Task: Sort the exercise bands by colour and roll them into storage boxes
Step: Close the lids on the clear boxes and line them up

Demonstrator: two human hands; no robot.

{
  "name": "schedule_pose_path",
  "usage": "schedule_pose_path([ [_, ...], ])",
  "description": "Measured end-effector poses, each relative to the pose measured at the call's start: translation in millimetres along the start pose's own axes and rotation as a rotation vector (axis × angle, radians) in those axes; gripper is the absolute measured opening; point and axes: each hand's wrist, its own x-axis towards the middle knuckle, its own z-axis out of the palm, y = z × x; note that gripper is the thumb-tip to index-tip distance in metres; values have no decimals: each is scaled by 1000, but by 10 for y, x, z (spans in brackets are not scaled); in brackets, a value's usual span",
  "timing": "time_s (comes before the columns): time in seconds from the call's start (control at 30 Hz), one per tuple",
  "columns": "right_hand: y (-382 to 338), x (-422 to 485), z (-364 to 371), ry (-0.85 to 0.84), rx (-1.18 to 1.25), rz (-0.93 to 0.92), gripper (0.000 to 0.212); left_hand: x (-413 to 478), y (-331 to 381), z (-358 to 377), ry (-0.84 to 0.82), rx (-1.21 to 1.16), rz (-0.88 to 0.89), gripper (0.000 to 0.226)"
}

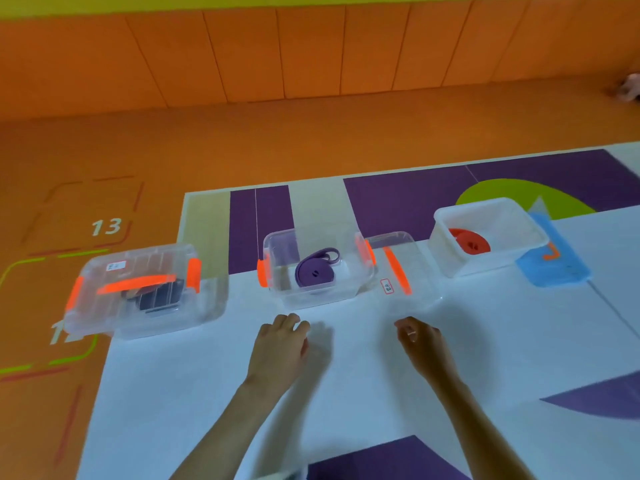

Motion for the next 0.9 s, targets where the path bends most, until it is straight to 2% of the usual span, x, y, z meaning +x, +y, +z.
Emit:
schedule_pose_path([
  [0.2, 269, 838, -13, -74, -120, 53, 26, 581, 256, 257, 2, -42, -24, 28],
  [0.37, 216, 1533, 46, -127, -325, 27, 31, 1054, 440, 372, 19, -66, -78, 21],
  [0.47, 179, 1917, 109, -117, -395, 16, 36, 1297, 536, 449, 3, -53, -92, 24],
  [0.8, 381, 2774, 383, -196, -408, 50, 33, 1892, 988, 577, -92, 68, -214, 37],
  [0.9, 450, 2817, 351, -254, -360, 85, 45, 1945, 1091, 550, -113, 87, -261, 34],
])
